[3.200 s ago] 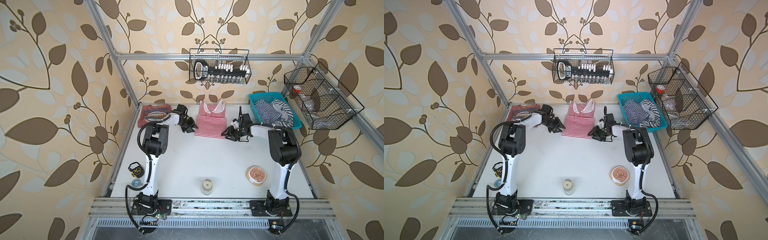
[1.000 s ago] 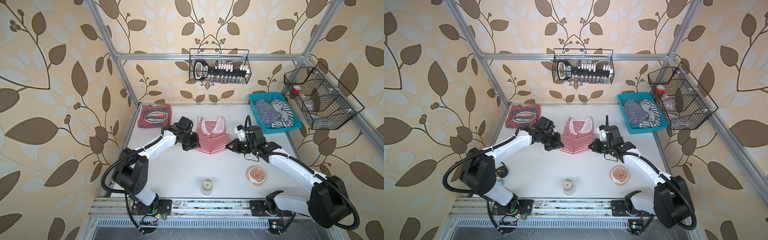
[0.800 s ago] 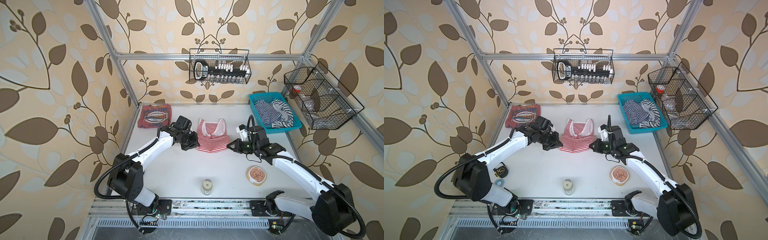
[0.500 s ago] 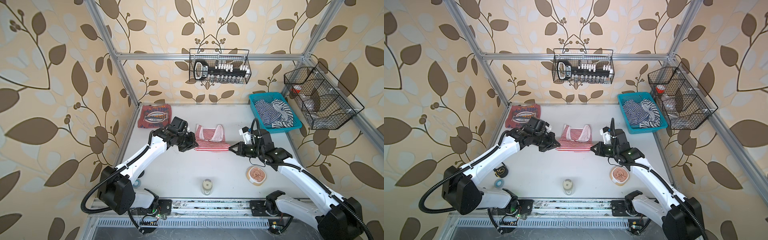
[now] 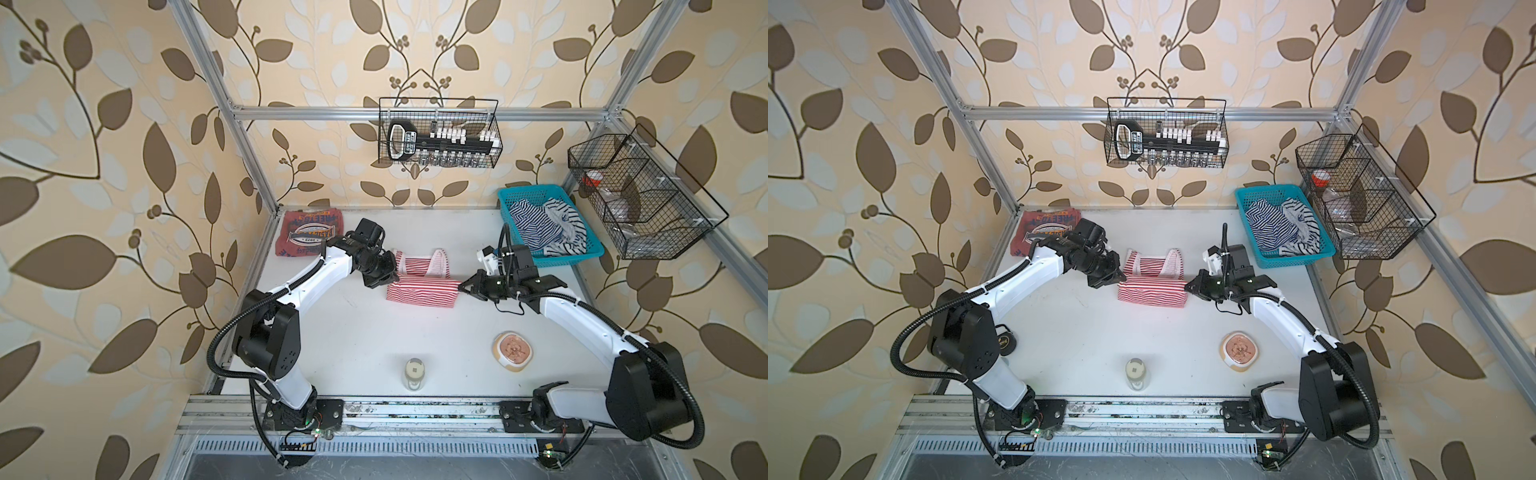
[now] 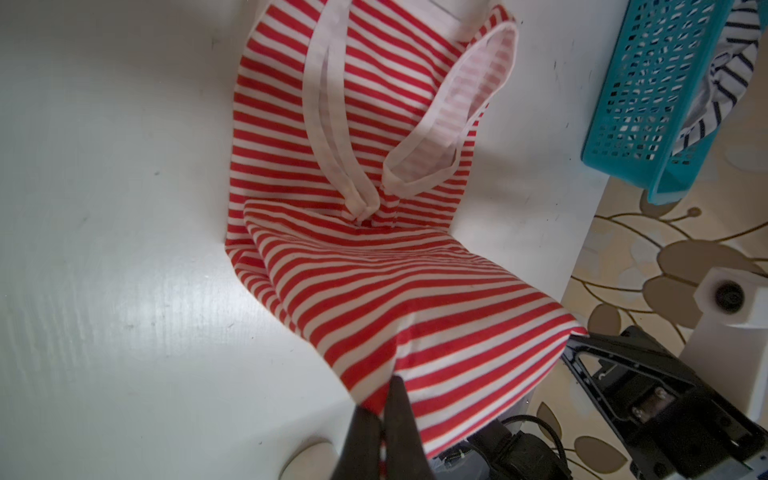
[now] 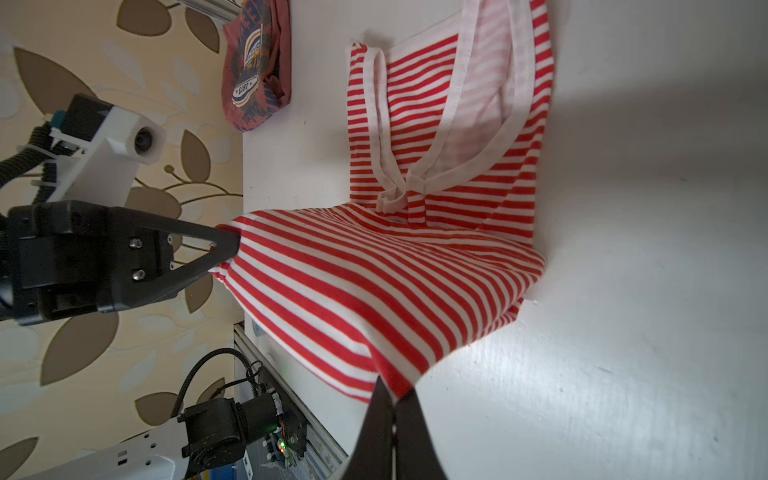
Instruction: Fold and stack the tank tops
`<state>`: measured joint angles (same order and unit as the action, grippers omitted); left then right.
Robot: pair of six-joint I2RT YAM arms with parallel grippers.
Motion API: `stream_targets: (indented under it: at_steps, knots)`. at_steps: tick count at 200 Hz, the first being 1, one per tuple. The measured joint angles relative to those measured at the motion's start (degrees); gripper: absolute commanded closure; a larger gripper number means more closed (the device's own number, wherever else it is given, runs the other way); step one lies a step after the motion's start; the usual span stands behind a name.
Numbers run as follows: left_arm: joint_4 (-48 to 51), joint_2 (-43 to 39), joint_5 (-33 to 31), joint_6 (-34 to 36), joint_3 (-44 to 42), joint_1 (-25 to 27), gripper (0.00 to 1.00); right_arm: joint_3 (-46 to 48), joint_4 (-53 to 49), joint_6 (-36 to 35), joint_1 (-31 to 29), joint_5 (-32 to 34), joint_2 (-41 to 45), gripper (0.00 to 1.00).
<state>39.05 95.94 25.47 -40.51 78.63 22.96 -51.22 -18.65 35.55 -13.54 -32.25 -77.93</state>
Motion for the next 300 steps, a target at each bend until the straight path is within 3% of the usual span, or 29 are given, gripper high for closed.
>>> stream_targets:
  at_steps: [92, 142, 189, 233, 264, 300]
  knots:
    - [-0.3, 15.2, 4.3, 2.1, 11.6, -3.9, 0.93, -10.7, 3.3, -0.2, 5.2, -5.5, -20.1, 1.00]
    - [-1.6, 21.6, 6.3, 1.9, 16.5, -7.2, 0.77, -17.9, 5.0, 1.0, 5.7, -7.0, -28.2, 0.86]
    - [-5.1, 26.6, 7.6, -0.2, 20.9, -9.6, 0.72, -21.3, 9.2, 4.2, 6.9, -8.3, -34.0, 0.66]
    - [-6.0, 30.4, 7.2, -1.6, 27.6, -10.7, 0.70, -22.2, 13.2, 6.0, 8.8, -9.2, -35.6, 0.59]
    - [-5.2, 28.1, 5.4, -0.3, 27.9, -11.1, 0.69, -21.5, 13.0, 4.9, 9.0, -8.6, -31.7, 0.61]
    - [-4.1, 21.4, 4.0, 3.1, 19.9, -10.1, 0.67, -19.3, 12.0, 1.7, 5.6, -8.5, -24.8, 0.81]
